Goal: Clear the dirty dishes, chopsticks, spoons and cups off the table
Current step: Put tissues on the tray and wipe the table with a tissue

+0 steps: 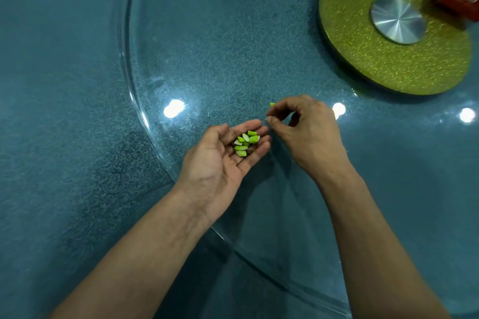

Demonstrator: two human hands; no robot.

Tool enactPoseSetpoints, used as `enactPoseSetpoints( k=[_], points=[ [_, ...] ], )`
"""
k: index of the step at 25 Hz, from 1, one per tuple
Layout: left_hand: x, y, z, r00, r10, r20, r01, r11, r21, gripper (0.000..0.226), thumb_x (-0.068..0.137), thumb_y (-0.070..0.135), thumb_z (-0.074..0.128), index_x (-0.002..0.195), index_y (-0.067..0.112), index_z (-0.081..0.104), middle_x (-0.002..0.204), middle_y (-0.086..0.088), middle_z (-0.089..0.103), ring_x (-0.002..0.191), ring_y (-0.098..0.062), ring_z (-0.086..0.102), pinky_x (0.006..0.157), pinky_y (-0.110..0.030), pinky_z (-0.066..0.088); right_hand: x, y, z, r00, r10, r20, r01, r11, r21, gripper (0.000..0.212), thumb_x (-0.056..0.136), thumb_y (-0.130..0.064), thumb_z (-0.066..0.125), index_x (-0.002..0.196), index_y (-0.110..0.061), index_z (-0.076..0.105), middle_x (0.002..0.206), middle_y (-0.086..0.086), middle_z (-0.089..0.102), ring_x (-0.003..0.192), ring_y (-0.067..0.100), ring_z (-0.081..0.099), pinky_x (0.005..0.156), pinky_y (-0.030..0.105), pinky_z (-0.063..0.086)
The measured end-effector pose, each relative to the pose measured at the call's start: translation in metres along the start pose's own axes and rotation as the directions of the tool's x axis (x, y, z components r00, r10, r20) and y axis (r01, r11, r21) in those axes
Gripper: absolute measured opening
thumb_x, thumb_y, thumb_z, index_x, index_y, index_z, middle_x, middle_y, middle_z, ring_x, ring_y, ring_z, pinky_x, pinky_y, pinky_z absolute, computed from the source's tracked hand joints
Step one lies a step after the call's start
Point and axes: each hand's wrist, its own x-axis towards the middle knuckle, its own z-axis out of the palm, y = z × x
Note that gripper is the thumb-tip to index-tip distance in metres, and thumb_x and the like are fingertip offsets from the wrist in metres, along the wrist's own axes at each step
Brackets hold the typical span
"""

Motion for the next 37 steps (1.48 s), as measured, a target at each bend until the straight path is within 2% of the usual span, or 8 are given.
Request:
enactPoseSetpoints(
  k=[4, 9, 12, 16, 21, 28, 33, 37],
  points=[
    [0.004, 0.000, 0.003, 1.000, 0.018, 0.013, -0.017, 0.999, -0.038, 0.046, 0.106, 0.018, 0.034, 0.120, -0.016, 0.061, 0.114, -0.026, 0.072, 0.108, -0.032, 0.072, 0.087, -0.036, 0.062, -0.010, -0.013, -0.013, 0.999, 0.001, 0.032, -0.011, 0.951, 0.309, 0.006, 0.086, -0.017, 0.077, 0.084, -0.023, 0.075, 0.079, -0.009, 0.072, 0.064, 0.001, 0.053, 0.061, 0.012, 0.040],
    [0.005, -0.003, 0.008, 1.000, 0.013, 0.009, -0.013, 0.999, -0.029, 0.046, 0.107, 0.019, 0.033, 0.106, -0.011, 0.068, 0.110, -0.025, 0.073, 0.100, -0.027, 0.074, 0.088, -0.036, 0.061, -0.017, -0.011, -0.015, 0.999, -0.017, 0.037, 0.001, 0.923, 0.384, 0.006, 0.089, -0.019, 0.076, 0.084, -0.023, 0.078, 0.082, -0.009, 0.074, 0.072, 0.009, 0.063, 0.067, 0.022, 0.048],
    [0.006, -0.004, 0.007, 1.000, 0.008, 0.011, -0.008, 1.000, -0.008, 0.047, 0.107, 0.020, 0.033, 0.114, -0.013, 0.066, 0.115, -0.029, 0.071, 0.114, -0.034, 0.069, 0.092, -0.037, 0.059, -0.006, 0.000, -0.013, 0.993, 0.037, -0.114, -0.007, 0.968, 0.252, 0.003, 0.088, -0.025, 0.076, 0.089, -0.027, 0.077, 0.081, -0.012, 0.072, 0.066, 0.004, 0.059, 0.066, 0.016, 0.046],
    [0.006, -0.006, 0.006, 1.000, 0.001, 0.008, -0.002, 1.000, 0.024, 0.048, 0.107, 0.022, 0.032, 0.117, -0.011, 0.066, 0.115, -0.027, 0.072, 0.115, -0.034, 0.068, 0.093, -0.036, 0.059, 0.007, 0.008, -0.003, 0.994, -0.014, -0.105, 0.014, 1.000, -0.007, 0.019, 0.089, -0.032, 0.074, 0.108, -0.033, 0.076, 0.094, -0.010, 0.066, 0.072, 0.000, 0.053, 0.080, 0.022, 0.049],
    [0.006, -0.005, 0.006, 1.000, 0.006, 0.005, -0.006, 1.000, 0.023, 0.048, 0.107, 0.021, 0.031, 0.117, -0.012, 0.065, 0.115, -0.027, 0.071, 0.115, -0.035, 0.068, 0.092, -0.036, 0.059, 0.008, 0.006, 0.002, 0.997, 0.006, -0.075, -0.007, 1.000, -0.006, 0.011, 0.087, -0.026, 0.076, 0.096, -0.030, 0.074, 0.093, -0.011, 0.064, 0.072, -0.002, 0.053, 0.077, 0.024, 0.048],
    [0.006, -0.014, 0.015, 1.000, -0.001, -0.003, 0.001, 1.000, -0.013, 0.043, 0.107, 0.019, 0.035, 0.108, -0.010, 0.067, 0.113, -0.025, 0.073, 0.097, -0.026, 0.074, 0.084, -0.035, 0.062, -0.033, -0.012, -0.024, 0.997, 0.074, 0.012, -0.071, 0.896, 0.439, 0.010, 0.083, -0.016, 0.081, 0.088, -0.024, 0.077, 0.078, -0.011, 0.072, 0.061, 0.003, 0.049, 0.059, 0.016, 0.042],
    [0.006, -0.022, 0.022, 1.000, -0.026, 0.018, 0.025, 1.000, 0.015, 0.047, 0.107, 0.020, 0.032, 0.115, -0.013, 0.065, 0.115, -0.029, 0.071, 0.113, -0.034, 0.069, 0.091, -0.037, 0.060, -0.032, 0.015, -0.031, 0.956, 0.211, -0.204, -0.160, 0.957, 0.240, 0.003, 0.088, -0.026, 0.075, 0.090, -0.027, 0.077, 0.080, -0.013, 0.073, 0.065, 0.001, 0.059, 0.068, 0.021, 0.049],
    [0.007, -0.025, 0.024, 0.999, -0.033, 0.013, 0.032, 0.998, 0.047, 0.049, 0.108, 0.022, 0.031, 0.115, -0.012, 0.066, 0.116, -0.028, 0.071, 0.117, -0.036, 0.067, 0.092, -0.036, 0.059, -0.017, 0.031, -0.026, 0.951, 0.161, -0.264, -0.173, 0.985, -0.022, 0.018, 0.090, -0.030, 0.071, 0.107, -0.029, 0.075, 0.096, -0.008, 0.068, 0.083, 0.017, 0.063, 0.087, 0.042, 0.052]
  ],
)
